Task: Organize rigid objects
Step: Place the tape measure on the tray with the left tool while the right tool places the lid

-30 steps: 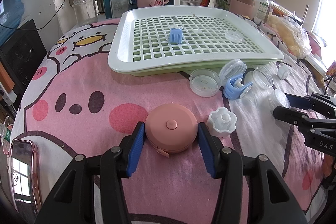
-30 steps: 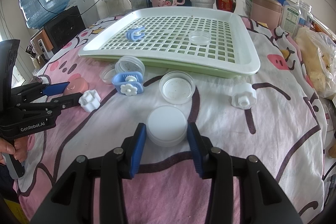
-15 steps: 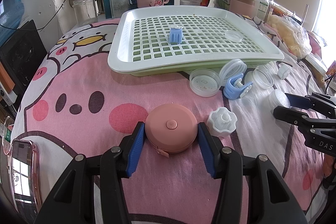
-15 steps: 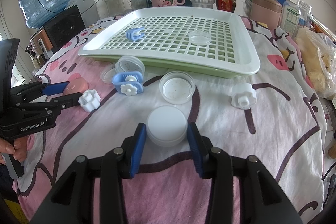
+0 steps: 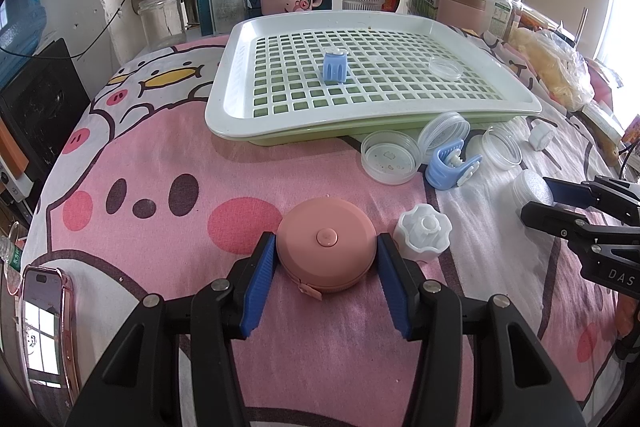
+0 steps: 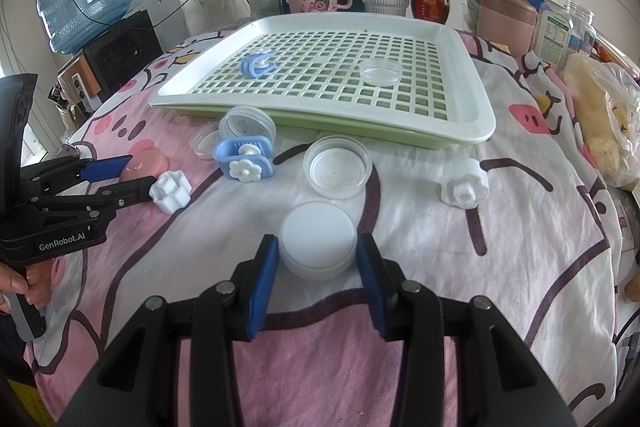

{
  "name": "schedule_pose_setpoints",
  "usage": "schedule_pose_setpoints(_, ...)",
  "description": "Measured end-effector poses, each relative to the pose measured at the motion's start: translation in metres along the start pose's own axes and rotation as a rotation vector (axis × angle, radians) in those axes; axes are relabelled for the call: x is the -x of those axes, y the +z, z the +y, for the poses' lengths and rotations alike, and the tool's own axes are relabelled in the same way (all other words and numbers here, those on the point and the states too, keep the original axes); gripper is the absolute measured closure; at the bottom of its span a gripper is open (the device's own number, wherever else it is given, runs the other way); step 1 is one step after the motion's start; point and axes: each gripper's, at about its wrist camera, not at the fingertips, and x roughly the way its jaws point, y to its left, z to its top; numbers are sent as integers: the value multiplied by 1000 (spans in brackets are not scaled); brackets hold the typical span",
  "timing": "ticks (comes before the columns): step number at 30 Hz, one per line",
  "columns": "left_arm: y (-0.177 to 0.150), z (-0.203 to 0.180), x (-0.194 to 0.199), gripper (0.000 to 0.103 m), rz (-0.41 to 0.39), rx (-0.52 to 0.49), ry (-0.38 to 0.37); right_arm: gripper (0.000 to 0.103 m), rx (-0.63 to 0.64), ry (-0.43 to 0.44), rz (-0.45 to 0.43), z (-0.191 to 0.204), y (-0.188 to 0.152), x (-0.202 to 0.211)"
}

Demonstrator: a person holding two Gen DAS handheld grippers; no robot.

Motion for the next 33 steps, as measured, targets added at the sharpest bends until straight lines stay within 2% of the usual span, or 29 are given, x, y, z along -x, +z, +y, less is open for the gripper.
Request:
schedule_pose_setpoints(11,0,1,0,53,-1,-2,1,63,-11,8,-3,0,0,1)
schedule_pose_setpoints(14,0,3,1,53,-4,5,-22,64,-33,35,-13,-2,1,3)
schedule_pose_setpoints(17,4,8,10,53,-6,22,-66,64,-63,98,-55,-6,6,21)
schedule_pose_setpoints(21,28,13,36,53,-84,14,-56,64,-49,78,-139,-13,29,54)
schedule_pose_setpoints(25,63,20,45,53,-125,20,-63,64,-55,40,-171,-24,61,62)
schedule_pose_setpoints(28,90,22,28,53,-104,30,-64,64,-66,52,-135,-29,87,44)
schedule_pose_setpoints(33,108,20,-21,53,-21,45,-37,64,-67,18,4,-33,110,-8)
